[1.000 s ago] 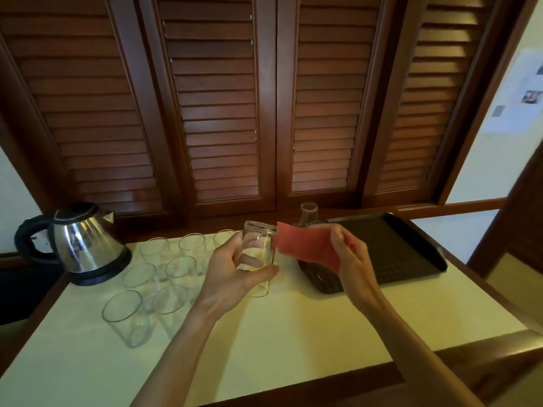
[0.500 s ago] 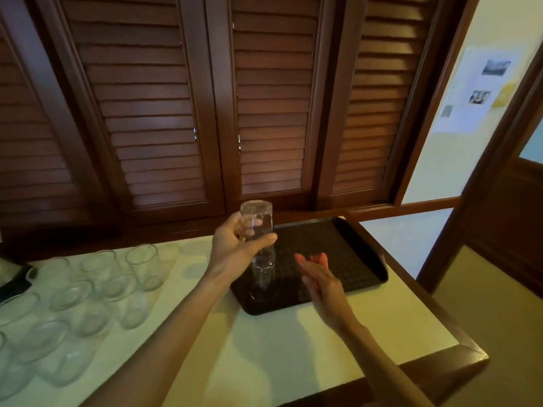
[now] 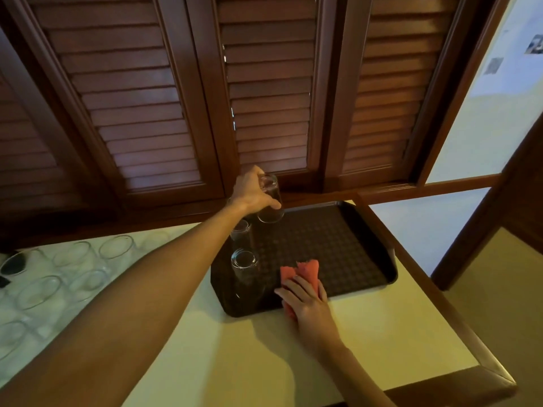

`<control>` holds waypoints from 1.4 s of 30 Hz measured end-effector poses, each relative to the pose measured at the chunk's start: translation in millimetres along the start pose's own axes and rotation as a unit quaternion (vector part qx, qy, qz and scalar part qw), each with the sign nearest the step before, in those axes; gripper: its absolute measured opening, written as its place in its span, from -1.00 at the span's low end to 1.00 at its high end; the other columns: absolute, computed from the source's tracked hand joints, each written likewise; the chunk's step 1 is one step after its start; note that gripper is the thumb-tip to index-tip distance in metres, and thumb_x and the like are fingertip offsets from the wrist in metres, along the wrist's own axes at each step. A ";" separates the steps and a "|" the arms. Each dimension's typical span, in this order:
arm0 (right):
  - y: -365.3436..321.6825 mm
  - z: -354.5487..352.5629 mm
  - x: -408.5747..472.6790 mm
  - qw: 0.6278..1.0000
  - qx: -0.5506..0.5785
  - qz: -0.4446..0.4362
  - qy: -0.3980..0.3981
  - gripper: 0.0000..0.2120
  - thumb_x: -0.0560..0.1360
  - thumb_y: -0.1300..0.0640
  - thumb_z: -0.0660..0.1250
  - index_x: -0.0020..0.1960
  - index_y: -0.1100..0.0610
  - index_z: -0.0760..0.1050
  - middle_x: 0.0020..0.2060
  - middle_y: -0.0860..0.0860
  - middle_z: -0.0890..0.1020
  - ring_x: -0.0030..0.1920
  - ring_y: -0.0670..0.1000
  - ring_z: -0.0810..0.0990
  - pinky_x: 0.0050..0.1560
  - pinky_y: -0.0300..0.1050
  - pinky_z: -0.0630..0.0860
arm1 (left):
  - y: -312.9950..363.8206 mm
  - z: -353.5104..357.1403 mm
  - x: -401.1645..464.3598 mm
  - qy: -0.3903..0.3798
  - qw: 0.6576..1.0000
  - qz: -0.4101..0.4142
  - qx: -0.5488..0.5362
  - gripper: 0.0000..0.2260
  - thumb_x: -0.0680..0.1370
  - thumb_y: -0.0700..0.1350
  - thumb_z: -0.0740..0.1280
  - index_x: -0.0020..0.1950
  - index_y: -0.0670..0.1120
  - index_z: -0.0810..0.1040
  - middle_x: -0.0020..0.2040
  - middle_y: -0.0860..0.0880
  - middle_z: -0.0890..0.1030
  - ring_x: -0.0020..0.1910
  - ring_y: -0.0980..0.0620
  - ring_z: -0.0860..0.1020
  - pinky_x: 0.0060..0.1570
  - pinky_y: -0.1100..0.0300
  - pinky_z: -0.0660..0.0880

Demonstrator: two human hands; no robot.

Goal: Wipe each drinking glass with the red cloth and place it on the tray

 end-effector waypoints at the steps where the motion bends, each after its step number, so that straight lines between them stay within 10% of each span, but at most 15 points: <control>1: 0.5 0.6 -0.5 1.000 -0.001 0.004 -0.008 -0.59 0.47 0.11 0.43 0.30 -0.12 0.54 0.29 -0.10 0.58 0.45 0.00 0.38 0.48 0.23 0.21 | -2.8 4.7 5.6 -0.007 1.000 -0.002 0.019 -0.32 0.30 -0.13 0.71 0.32 -0.13 0.47 0.22 -0.07 0.58 0.19 0.00 0.52 0.15 0.16 0.49; 5: 1.0 1.4 -0.7 1.000 -0.003 0.013 -0.023 -0.61 0.51 -0.02 0.20 0.30 -0.13 0.55 0.30 -0.10 0.59 0.45 0.03 0.43 0.44 0.29 0.31 | -14.1 22.8 19.9 -0.032 0.997 -0.009 0.068 -0.32 0.30 -0.12 0.71 0.30 -0.13 0.46 0.26 -0.13 0.55 0.26 -0.12 0.54 0.20 0.05 0.51; 12: 2.3 6.0 -0.7 1.000 -0.004 0.005 -0.009 -0.55 0.44 0.06 0.51 0.30 -0.12 0.55 0.31 -0.09 0.59 0.45 0.06 0.43 0.42 0.31 0.33 | -25.3 38.1 27.9 -0.045 0.994 -0.041 0.095 -0.27 0.31 -0.13 0.71 0.37 -0.15 0.43 0.31 -0.16 0.52 0.29 -0.17 0.54 0.27 -0.05 0.55; 32: 1.0 5.5 -0.6 1.000 0.008 0.023 0.001 -0.65 0.56 -0.08 0.15 0.29 -0.17 0.52 0.32 -0.11 0.58 0.44 0.05 0.46 0.41 0.29 0.37 | -25.2 53.6 33.4 -0.088 0.988 -0.060 0.107 -0.20 0.31 -0.13 0.70 0.44 -0.17 0.37 0.37 -0.20 0.51 0.35 -0.22 0.53 0.32 -0.11 0.53; 42: 1.2 6.4 -1.3 1.000 0.000 0.024 -0.011 -0.64 0.52 -0.05 0.32 0.30 -0.20 0.49 0.34 -0.14 0.55 0.45 0.01 0.43 0.43 0.23 0.27 | -20.1 57.5 37.7 -0.096 0.986 -0.070 0.116 -0.22 0.36 -0.16 0.67 0.47 -0.17 0.35 0.40 -0.20 0.50 0.39 -0.23 0.51 0.32 -0.07 0.50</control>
Point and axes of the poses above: each hand's wrist, its own x-axis towards the middle knuckle, its own z-axis out of the palm, y = z × x, the point moved 2 cm from there along x, towards the middle knuckle
